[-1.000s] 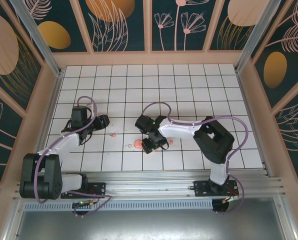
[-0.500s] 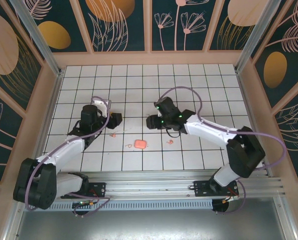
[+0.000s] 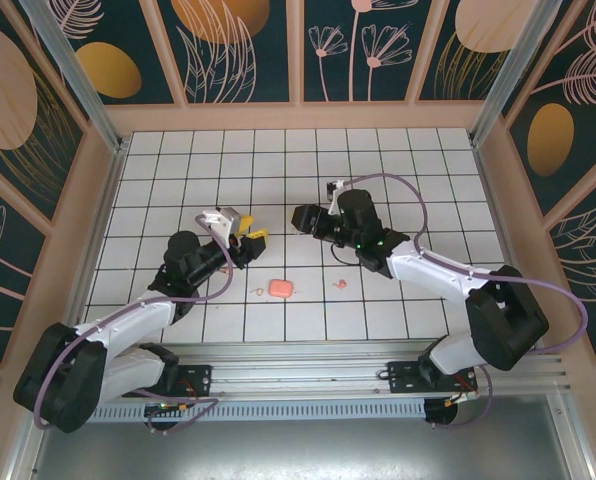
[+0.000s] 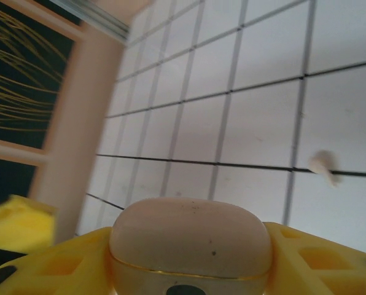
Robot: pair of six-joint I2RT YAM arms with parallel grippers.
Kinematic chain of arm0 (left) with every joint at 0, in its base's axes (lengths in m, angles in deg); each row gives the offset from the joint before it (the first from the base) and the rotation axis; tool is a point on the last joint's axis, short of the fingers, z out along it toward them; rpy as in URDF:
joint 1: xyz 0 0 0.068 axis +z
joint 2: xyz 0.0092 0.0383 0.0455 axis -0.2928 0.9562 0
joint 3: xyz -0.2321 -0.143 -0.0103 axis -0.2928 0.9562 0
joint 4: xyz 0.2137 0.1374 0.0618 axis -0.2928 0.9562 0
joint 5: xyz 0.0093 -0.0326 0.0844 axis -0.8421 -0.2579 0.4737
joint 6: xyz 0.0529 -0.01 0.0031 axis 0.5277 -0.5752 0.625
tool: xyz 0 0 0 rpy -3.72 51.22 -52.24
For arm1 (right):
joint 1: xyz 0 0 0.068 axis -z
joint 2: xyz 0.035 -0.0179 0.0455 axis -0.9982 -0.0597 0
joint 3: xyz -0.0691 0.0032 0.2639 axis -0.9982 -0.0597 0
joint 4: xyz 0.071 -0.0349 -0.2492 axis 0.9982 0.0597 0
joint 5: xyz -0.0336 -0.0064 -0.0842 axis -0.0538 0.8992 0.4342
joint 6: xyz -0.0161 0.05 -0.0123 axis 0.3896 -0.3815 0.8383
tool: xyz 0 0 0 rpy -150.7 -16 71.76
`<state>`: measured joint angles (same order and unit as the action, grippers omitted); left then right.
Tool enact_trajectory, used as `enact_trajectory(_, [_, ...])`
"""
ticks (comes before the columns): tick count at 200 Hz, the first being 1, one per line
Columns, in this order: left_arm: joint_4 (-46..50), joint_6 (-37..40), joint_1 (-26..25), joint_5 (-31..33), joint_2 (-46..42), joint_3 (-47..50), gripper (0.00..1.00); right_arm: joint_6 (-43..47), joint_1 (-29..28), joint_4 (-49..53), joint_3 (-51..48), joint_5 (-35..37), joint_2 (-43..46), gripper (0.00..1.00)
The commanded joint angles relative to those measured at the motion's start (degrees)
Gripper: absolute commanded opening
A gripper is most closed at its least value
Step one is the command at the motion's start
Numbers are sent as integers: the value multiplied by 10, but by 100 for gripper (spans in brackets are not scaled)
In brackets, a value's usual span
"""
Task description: Insert the wireless bluetooth earbuds into the charging case
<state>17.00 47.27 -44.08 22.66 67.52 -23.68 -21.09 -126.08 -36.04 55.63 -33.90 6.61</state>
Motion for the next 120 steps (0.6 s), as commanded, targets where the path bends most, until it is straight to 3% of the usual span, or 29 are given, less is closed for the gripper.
enact_trajectory(1, [-70,42,-13,-34,6,-5,54,-41,2,-130,-10,-25,29,55])
enact_trajectory(42, [-112,65,-43,-26,26,-2,54,-78,-3,-223,-36,-38,25,55])
enact_trajectory(120, [-212,16,-68,15,64,-8,54,-97,-48,-244,-40,-39,2,55])
